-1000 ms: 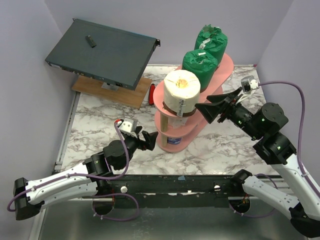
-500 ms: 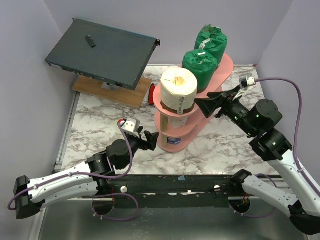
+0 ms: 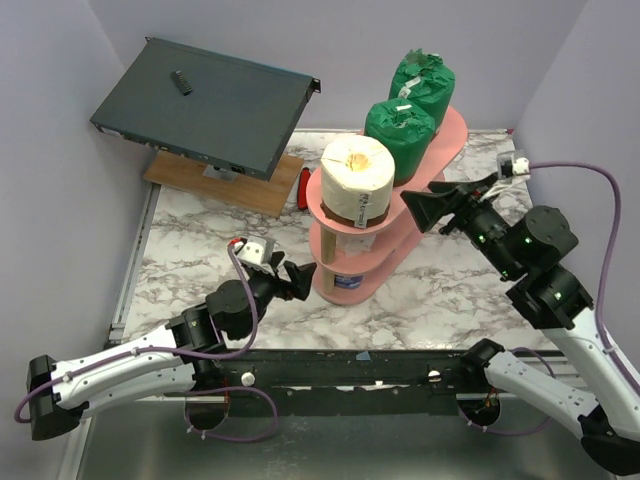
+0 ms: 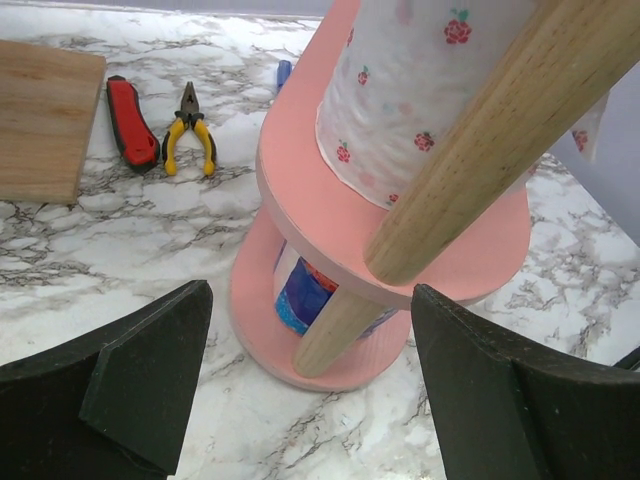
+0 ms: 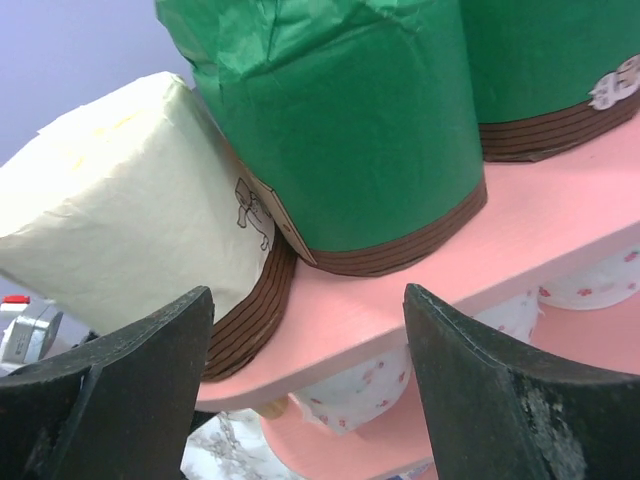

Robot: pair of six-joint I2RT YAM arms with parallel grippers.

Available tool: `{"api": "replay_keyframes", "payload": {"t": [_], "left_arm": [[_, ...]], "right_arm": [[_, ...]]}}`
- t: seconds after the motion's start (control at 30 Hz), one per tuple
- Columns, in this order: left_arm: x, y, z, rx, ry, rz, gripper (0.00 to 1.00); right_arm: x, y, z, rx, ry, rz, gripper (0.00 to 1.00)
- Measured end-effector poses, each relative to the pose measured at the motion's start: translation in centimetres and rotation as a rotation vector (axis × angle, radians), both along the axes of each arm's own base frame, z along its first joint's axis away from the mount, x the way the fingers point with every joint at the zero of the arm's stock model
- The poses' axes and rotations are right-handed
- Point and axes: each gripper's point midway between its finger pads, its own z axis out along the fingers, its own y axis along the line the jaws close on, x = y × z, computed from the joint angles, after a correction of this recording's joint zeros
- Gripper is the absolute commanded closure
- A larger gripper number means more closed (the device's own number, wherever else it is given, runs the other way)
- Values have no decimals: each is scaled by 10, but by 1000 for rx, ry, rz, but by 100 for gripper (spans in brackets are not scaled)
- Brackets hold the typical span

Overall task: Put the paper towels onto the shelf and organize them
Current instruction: Adjust the paper towel on the shelf, then reset both arms

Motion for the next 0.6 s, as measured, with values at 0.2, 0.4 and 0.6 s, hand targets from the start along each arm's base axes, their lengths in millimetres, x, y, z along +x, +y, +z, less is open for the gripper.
{"api": "replay_keyframes", "payload": {"t": [0.2,0.4,0.6], "left_arm": [[-1,7,11,-39,-18,11,16],[0,25,7,-29,45,93,1],[0,56,-11,-51,179,257,1]], "right_arm": [[-20,-43,17,57,-70,-132,21],[-19,-77,-16,49,-22,-293,19],[-19,-97,-84,-10,95,-397,13]]}}
